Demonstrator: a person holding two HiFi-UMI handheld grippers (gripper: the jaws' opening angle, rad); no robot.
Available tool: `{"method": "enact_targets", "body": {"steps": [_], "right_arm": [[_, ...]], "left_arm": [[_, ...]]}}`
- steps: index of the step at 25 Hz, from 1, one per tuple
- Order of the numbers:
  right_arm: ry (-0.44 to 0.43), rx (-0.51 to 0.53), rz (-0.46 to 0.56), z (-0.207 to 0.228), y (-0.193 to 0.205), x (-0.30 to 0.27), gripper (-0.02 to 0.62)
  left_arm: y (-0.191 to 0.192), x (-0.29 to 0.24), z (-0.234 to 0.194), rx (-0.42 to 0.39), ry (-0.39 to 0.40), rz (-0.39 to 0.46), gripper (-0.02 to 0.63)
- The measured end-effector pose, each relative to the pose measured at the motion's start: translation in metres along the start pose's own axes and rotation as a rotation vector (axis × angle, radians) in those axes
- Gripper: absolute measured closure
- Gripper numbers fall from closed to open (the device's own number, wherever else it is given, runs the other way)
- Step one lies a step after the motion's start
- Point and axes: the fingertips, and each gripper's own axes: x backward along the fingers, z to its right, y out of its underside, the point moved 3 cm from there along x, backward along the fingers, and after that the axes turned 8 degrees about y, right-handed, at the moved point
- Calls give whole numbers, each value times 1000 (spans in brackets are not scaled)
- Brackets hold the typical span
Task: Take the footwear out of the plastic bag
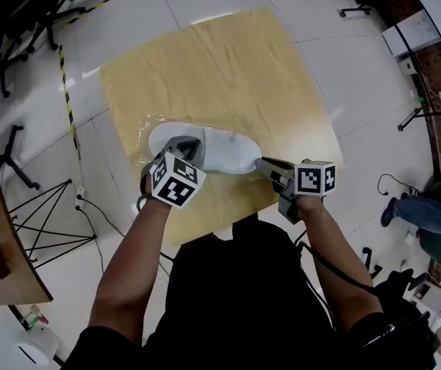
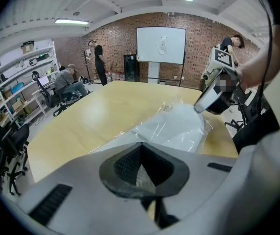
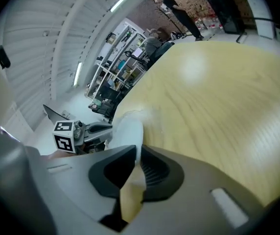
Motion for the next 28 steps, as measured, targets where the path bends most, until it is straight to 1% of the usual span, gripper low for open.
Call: {"method": "enact_targets", "body": {"steps": [4, 5, 6, 8, 10, 12, 13, 15, 16, 17, 20, 21, 22, 24, 28], "right_arm": [[10, -21, 13, 14, -2, 9, 560], [18, -19, 15, 17, -4, 9, 560], [27, -17, 17, 19, -5, 10, 560], [37, -9, 21, 20, -6, 11, 558], [45, -1, 23, 21, -6, 12, 558], [63, 7, 27, 25, -5, 14, 558], [74, 10, 28, 28, -4, 15, 558], [66, 6, 30, 25, -4, 14, 558], [56, 6, 30, 21, -5, 12, 558], [49, 12, 29, 17, -5, 11, 558], [45, 37, 22, 13, -6, 8, 558], [45, 41, 21, 13, -7, 8, 558], [47, 44, 22, 13, -8, 9, 558], [55, 44, 28, 17, -10, 12, 558], [68, 28, 43, 24, -13, 17, 558]], "left_arm": [[-3, 3, 2, 27, 24, 42, 589], [-3, 6, 0, 42, 24, 55, 516], [-3, 12, -3, 57, 12, 69, 460], [3, 27, -17, 96, -43, 93, 459], [18, 44, -36, 161, -114, 95, 467], [44, 58, -56, 243, -180, 47, 483], [60, 62, -64, 278, -199, -1, 491], [89, 63, -72, 307, -199, -116, 488], [98, 62, -73, 300, -191, -158, 472], [102, 61, -74, 283, -186, -186, 474], [104, 55, -72, 217, -192, -243, 506], [103, 54, -71, 195, -206, -259, 545], [103, 52, -71, 175, -223, -273, 598], [103, 51, -71, 150, -245, -286, 600], [108, 53, -79, 161, -258, -283, 600]]}}
